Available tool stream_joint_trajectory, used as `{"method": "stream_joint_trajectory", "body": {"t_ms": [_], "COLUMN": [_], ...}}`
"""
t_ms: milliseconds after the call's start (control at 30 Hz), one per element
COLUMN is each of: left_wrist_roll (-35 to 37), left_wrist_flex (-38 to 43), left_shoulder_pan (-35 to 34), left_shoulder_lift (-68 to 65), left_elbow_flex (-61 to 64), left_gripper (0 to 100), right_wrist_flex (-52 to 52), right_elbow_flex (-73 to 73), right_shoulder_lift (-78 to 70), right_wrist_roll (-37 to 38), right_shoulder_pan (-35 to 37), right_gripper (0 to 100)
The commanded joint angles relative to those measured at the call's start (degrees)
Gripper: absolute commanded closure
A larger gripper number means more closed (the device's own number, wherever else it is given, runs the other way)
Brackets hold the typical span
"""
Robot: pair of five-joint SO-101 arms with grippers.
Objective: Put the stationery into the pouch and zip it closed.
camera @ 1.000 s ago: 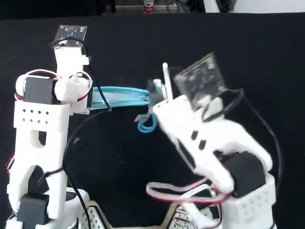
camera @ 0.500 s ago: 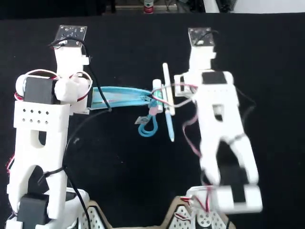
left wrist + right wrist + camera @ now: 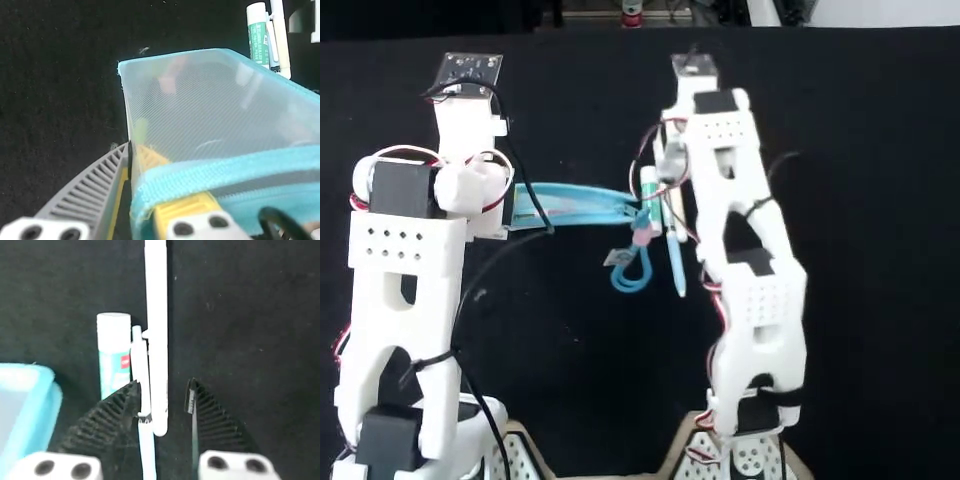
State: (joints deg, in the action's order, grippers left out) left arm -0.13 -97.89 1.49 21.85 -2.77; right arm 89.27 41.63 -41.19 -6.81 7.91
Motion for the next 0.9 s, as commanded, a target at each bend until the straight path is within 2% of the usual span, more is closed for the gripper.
{"method": "stream_joint_trajectory", "body": {"t_ms": [0, 367, 700, 867], "left_wrist_roll": [-0.35, -0.35, -0.35, -0.35], "left_wrist_flex": [-0.35, -1.23, -1.23, -1.23], "left_shoulder_pan": [-0.48, -0.75, -1.63, -1.63], "left_shoulder_lift": [-0.44, -0.44, -0.44, -0.70], "left_elbow_flex": [-0.40, -0.31, -0.31, -0.31], "left_gripper": [97, 97, 97, 97], "right_wrist_flex": [4.57, 3.69, 3.87, 2.29], "right_elbow_flex": [14.02, 17.19, 17.01, 17.01], "right_shoulder_lift": [-1.80, -5.41, -5.85, -5.85], "right_wrist_roll": [-0.09, 0.35, 6.86, 9.14], "right_shoulder_pan": [0.70, 1.23, -2.29, -1.23], "right_gripper": [85.4, 85.2, 85.0, 85.0]}}
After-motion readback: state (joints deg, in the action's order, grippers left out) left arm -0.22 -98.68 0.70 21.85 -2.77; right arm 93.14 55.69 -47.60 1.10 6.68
